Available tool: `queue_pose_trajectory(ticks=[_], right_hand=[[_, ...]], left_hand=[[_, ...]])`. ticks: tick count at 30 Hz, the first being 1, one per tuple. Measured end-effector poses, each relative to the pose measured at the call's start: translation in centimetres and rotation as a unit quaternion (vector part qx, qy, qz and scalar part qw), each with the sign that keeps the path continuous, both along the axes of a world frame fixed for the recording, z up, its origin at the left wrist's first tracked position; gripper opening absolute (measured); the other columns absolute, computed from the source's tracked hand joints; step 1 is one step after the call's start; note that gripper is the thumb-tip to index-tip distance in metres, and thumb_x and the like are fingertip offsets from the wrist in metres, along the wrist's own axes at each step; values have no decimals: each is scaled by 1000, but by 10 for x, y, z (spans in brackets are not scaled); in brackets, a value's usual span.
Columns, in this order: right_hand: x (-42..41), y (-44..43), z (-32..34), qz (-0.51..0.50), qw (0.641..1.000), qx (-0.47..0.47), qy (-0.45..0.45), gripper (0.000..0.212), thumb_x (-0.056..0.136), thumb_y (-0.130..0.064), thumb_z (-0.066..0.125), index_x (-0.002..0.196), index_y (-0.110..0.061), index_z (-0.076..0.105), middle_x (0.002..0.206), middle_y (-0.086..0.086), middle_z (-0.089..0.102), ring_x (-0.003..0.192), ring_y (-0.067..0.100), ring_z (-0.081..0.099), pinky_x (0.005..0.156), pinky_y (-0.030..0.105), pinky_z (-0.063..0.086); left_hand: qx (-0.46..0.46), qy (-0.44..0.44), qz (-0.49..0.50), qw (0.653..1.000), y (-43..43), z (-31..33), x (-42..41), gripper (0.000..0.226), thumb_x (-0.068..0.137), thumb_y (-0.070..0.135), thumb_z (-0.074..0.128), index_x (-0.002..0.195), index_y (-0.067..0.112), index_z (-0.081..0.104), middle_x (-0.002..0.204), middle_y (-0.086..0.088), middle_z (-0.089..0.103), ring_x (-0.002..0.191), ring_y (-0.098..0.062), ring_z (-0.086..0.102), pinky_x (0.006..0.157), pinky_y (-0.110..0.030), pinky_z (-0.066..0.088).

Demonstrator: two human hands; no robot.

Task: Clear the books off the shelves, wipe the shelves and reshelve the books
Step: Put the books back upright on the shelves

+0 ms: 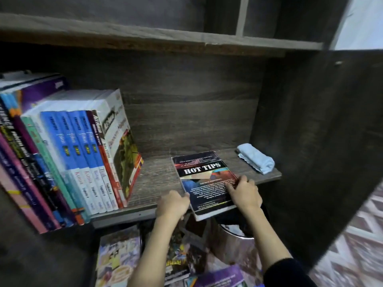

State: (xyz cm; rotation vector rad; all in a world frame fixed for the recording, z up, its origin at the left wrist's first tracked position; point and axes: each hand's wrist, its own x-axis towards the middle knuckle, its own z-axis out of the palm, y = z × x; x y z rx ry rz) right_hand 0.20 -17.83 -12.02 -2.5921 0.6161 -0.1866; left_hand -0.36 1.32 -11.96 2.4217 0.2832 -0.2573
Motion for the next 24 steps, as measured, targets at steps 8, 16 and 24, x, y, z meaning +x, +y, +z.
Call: queue_pose_trajectory(ticks=[8,16,24], right_hand=[[2,-18,0,-7,995,91,31,70,82,-58,63,123,-4,47,132,16,50,120,35,50,91,38,42],[-7,-30,3,69,911,393,100,35,70,-30,84,92,-14,61,86,1,70,72,12,66,58,18,52],[-18,-20,-16,56,821,556,119,26,80,-16,73,104,-9,65,97,14,72,75,26,70,68,41,59]], left_hand=[[-305,60,46,949,-11,-14,0,33,96,35,47,112,7,56,96,-10,66,69,-19,63,56,-28,48],[-287,65,39,955,-1,-15,-1,51,90,51,51,114,7,59,113,-11,63,99,-29,61,71,-37,56],[-308,90,22,947,1,-17,-1,35,100,28,43,117,0,56,108,-15,66,100,-28,63,97,-42,47]])
